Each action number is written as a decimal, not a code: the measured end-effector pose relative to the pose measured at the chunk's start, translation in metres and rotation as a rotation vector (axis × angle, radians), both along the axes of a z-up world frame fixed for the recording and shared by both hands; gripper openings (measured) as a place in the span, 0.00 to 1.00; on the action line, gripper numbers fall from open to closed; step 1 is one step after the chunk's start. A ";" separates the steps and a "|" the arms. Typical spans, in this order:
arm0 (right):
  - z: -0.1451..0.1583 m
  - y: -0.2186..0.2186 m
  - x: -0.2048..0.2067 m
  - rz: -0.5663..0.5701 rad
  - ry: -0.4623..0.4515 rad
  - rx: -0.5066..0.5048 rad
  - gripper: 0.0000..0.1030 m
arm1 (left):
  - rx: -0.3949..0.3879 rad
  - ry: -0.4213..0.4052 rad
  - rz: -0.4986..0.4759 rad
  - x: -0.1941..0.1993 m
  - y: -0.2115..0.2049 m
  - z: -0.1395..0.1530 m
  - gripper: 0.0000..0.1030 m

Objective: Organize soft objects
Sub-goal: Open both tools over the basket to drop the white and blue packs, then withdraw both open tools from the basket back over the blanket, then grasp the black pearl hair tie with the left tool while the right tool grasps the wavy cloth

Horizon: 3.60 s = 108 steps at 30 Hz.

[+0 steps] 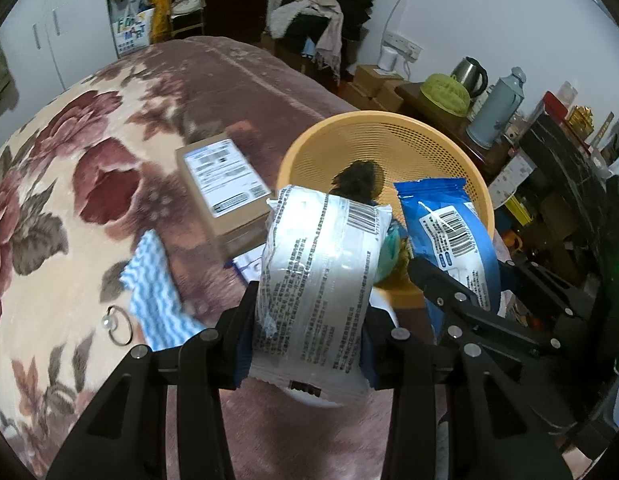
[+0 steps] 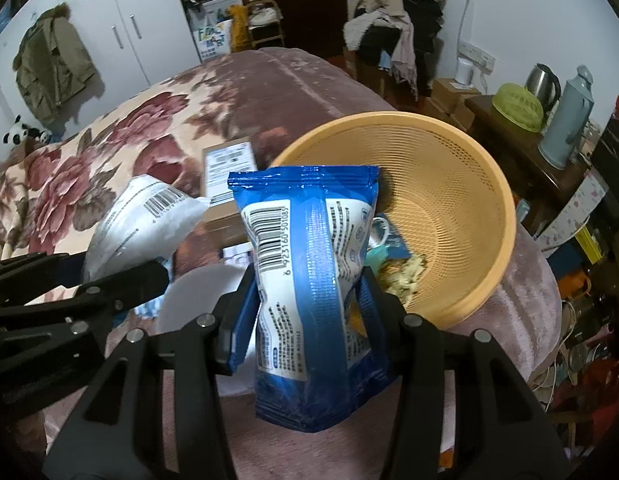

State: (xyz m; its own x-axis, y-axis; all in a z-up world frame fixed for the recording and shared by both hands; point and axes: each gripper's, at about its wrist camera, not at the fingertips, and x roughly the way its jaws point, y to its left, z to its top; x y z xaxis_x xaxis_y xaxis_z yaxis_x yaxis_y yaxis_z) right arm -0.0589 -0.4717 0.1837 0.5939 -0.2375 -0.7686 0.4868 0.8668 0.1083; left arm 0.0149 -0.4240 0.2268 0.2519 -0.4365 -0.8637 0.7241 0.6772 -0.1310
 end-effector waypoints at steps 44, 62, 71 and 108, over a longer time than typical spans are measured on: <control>-0.029 -0.096 0.009 -0.137 0.047 0.009 0.99 | -0.049 0.119 0.047 0.059 -0.085 -0.039 0.99; -0.007 -0.054 0.008 -0.105 0.046 -0.036 1.00 | -0.067 0.097 0.070 0.054 -0.025 -0.015 0.99; 0.007 -0.019 0.013 -0.070 0.041 -0.068 1.00 | -0.088 0.079 0.083 0.055 0.019 -0.001 0.99; 0.003 0.148 0.081 0.188 0.071 -0.150 1.00 | -0.073 0.105 0.307 0.103 0.240 -0.034 0.99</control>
